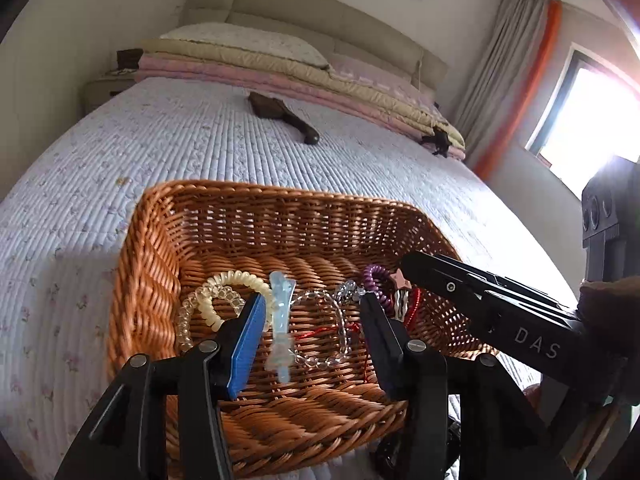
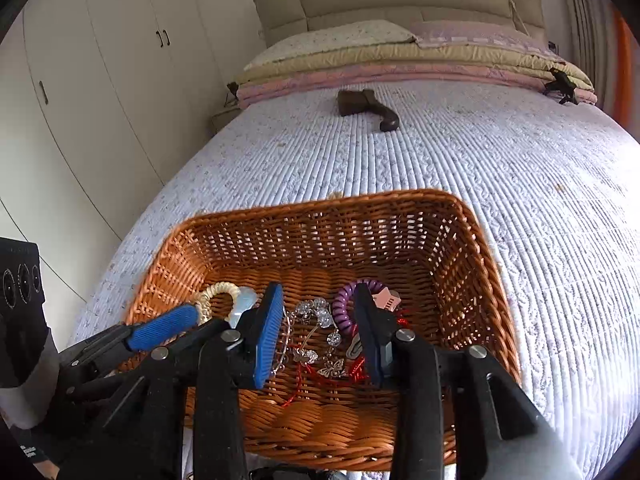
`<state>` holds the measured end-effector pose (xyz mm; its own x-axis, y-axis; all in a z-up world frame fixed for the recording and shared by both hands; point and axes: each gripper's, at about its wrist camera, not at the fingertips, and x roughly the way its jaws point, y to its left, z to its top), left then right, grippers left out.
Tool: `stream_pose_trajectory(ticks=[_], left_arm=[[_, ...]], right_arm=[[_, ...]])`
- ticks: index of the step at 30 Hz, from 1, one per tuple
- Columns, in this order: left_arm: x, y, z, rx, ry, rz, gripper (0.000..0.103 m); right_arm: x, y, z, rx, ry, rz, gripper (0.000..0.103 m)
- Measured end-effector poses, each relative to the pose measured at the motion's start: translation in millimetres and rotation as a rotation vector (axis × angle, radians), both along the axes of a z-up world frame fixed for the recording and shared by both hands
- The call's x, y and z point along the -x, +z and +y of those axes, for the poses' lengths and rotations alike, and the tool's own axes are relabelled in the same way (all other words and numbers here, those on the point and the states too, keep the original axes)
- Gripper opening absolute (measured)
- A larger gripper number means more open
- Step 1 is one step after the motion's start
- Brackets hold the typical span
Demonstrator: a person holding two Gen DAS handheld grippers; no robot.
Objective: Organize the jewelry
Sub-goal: 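Carry the blue clip into the basket with left tool while right tool carries bead bracelet, then open both tools and move them back over the remaining jewelry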
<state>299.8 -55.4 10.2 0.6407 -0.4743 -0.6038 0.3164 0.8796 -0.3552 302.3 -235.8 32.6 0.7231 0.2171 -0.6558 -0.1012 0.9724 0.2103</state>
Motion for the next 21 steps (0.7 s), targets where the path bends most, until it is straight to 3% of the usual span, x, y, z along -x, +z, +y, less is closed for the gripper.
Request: stream_pose_trajectory(ticks=[6, 12, 21], left_arm=[[30.5, 37.7, 14.0, 0.032, 0.010, -0.091, 0.050], [85.3, 76.8, 22.3, 0.041, 0.004, -0.193, 0.050], [163.0, 102.0, 36.6, 0.038, -0.020, -0.283, 0.050]], right_arm=[[31.4, 22.0, 1.9, 0.023, 0.004, -0.055, 0.039], [79.1, 52.9, 8.2, 0.062, 0.013, -0.135, 0.039], [157.5, 68.6, 17.2, 0.100, 0.029, -0.225, 0.039]])
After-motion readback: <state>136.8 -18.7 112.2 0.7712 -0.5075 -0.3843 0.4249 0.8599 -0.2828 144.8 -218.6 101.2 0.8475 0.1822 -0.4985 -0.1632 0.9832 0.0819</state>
